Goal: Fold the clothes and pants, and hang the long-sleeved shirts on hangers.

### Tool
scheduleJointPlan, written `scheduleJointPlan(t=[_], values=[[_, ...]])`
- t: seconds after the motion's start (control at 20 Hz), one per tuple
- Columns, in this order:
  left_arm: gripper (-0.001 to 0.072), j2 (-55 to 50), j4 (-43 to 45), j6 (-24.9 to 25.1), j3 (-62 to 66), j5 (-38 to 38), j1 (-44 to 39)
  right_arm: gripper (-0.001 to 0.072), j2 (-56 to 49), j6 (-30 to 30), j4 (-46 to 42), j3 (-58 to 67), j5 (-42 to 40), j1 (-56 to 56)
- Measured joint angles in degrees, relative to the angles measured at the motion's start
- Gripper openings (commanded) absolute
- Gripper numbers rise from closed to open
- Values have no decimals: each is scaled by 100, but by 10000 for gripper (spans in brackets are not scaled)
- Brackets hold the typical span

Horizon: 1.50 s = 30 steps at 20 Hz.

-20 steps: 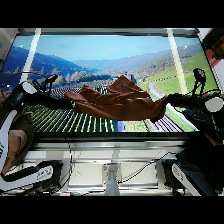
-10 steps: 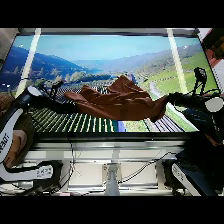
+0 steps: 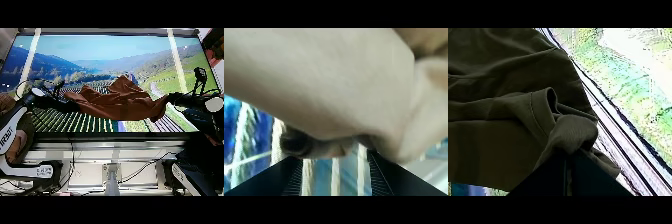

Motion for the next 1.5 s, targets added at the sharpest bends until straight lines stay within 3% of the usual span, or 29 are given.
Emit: scheduleJointPlan(t=[0.25, 0.3, 0.35, 0.4, 0.55, 0.65, 0.7, 0.75, 0.9, 1.15, 1.5], values=[[461, -22, -55, 4, 2, 321, -4, 14, 0, 4, 9, -2, 0, 0], [411, -24, -59, 7, 2, 361, -4, 14, 0, 4, 11, -2, 0, 0], [307, -26, -42, 7, 0, 398, -4, 14, 0, 7, 11, 0, 0, 0], [266, -31, 7, 7, -2, 455, 0, 14, 0, 7, 13, -2, 0, 0], [265, -33, 15, 7, -4, 487, -33, 15, 0, 11, 13, -2, 0, 0], [147, -33, 17, 24, -2, 516, -103, 14, 0, 13, 13, -2, 0, 0], [49, -35, 20, 39, -4, 525, -144, 14, 0, 13, 20, -2, 0, 0], [26, -37, 22, 70, -4, 518, -186, 14, -2, 13, 35, -2, 0, 0], [27, -24, 15, 127, 7, 433, -245, 14, 4, 15, 90, 2, -2, 0], [26, 219, 17, 162, 417, -474, -184, 14, 4, 20, 111, 334, -133, 0], [26, 1600, -33, 177, 1335, -1191, 74, 13, 4, 42, -262, 1438, -522, 0]])
